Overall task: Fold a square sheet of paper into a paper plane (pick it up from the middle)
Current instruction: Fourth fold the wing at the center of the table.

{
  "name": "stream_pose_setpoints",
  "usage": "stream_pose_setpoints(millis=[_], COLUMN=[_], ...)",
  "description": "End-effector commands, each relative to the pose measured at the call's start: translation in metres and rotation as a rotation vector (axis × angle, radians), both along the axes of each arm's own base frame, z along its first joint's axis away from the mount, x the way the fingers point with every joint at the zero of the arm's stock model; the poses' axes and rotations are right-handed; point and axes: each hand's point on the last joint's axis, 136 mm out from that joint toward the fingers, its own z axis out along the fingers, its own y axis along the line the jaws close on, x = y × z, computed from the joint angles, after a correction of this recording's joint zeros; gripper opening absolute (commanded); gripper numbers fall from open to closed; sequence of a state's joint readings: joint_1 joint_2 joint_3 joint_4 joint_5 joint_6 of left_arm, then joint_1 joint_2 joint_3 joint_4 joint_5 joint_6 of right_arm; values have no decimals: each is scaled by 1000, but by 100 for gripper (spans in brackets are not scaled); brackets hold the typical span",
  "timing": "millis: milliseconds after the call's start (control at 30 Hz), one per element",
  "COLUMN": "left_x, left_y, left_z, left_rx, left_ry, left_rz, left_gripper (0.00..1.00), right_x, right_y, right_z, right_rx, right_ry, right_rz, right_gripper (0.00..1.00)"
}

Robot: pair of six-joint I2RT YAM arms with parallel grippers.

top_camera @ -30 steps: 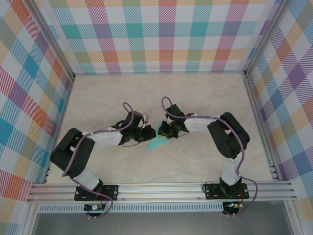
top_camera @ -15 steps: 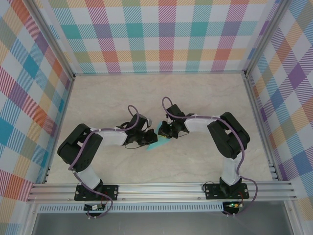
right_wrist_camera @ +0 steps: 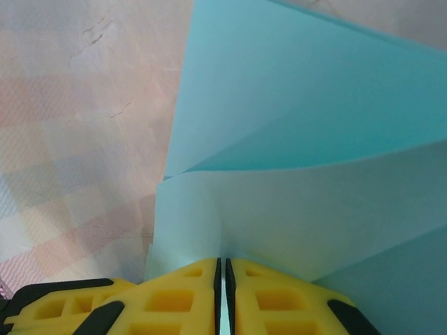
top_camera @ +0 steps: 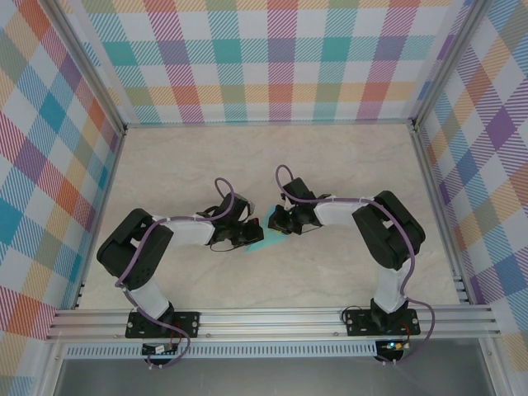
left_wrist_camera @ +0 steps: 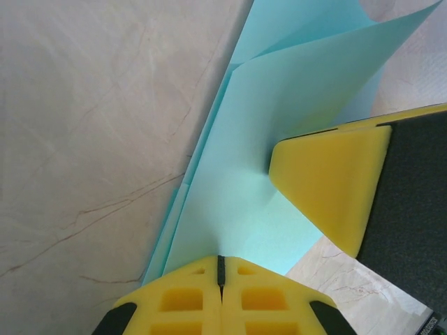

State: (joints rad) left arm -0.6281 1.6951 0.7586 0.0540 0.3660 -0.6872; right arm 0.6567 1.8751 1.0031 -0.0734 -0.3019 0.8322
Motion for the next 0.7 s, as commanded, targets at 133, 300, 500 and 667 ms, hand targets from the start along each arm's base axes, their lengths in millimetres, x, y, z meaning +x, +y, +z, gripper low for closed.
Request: stream_pose_setpoints(millis=[133,300,500,667], left_x=[-16,-18,-22,-24], left_y=[17,19,24,24], left_z=[-23,-25,-29,-31], left_rx=[104,118,138,137], left_ry=[74,86,105,114], left_rz=[4,5,9,8], left_gripper=[2,2,2,1], right_x=[-7,-3,19,36], right_y=[9,-2,-41,-70], right_z=[-1,-10,-18,-20], right_rx=[-15,-54,-119,-159], right_ry=[6,12,19,10], right_rz=[56,24,-108,-191], right_gripper=[14,13,13,13])
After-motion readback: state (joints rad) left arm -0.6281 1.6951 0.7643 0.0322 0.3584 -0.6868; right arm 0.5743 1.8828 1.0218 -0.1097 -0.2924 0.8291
